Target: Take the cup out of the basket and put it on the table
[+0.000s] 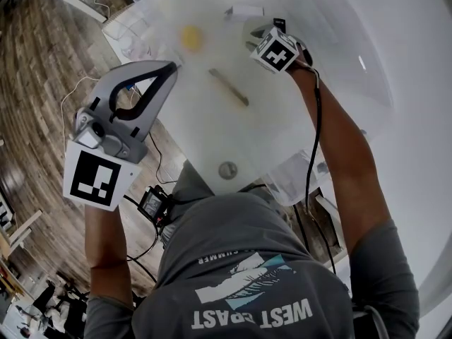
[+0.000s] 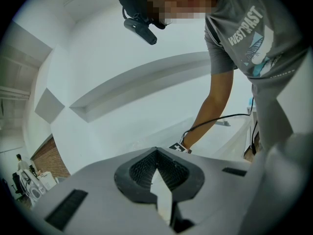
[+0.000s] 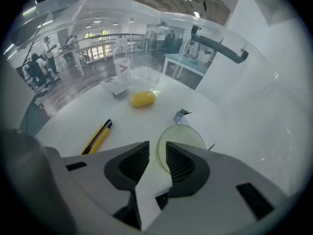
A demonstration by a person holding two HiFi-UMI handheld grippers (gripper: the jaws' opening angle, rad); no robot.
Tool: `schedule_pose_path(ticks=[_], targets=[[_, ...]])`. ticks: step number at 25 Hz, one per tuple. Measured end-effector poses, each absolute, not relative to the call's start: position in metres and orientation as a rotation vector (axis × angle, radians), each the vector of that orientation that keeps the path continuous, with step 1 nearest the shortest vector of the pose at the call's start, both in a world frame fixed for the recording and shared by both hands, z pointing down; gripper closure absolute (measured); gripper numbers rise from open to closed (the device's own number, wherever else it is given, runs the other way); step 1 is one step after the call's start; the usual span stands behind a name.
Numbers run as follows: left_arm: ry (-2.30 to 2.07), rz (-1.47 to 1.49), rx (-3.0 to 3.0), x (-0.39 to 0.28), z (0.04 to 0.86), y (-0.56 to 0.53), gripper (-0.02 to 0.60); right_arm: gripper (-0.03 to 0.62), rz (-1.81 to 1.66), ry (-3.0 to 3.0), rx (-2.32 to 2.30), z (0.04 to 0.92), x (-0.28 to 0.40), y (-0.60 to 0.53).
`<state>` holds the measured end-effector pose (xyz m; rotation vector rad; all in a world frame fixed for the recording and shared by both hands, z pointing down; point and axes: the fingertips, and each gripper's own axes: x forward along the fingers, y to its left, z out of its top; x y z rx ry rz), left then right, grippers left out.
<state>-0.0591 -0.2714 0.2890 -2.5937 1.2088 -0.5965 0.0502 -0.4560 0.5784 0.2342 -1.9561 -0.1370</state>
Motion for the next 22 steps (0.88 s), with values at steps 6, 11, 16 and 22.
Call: schedule_pose_path(ticks=[6, 11, 16, 22], targets=[[1.229, -0.574, -2.591, -0.061, 0.286, -0.27, 0.572, 0.562, -0.18, -1.918, 0.212, 0.585, 0.048, -0.454], [1.216, -0.537, -2.576, -0.062, 0.279, -0.273, 0.572, 0.563, -0.164, -1.935, 0.252, 0.568, 0.057, -0.455], [1.229, -0.574, -2.554, -0.074, 0.282, -0.26, 0.572, 0.563, -0.181, -1.987, 0.294, 0.539, 0.044, -0.444], [1.219, -0.575, -2.54, -0.075, 0.279, -0.251, 0.572, 0.563, -0.232, -2.07, 0.337, 0.49, 0.029, -0.433]])
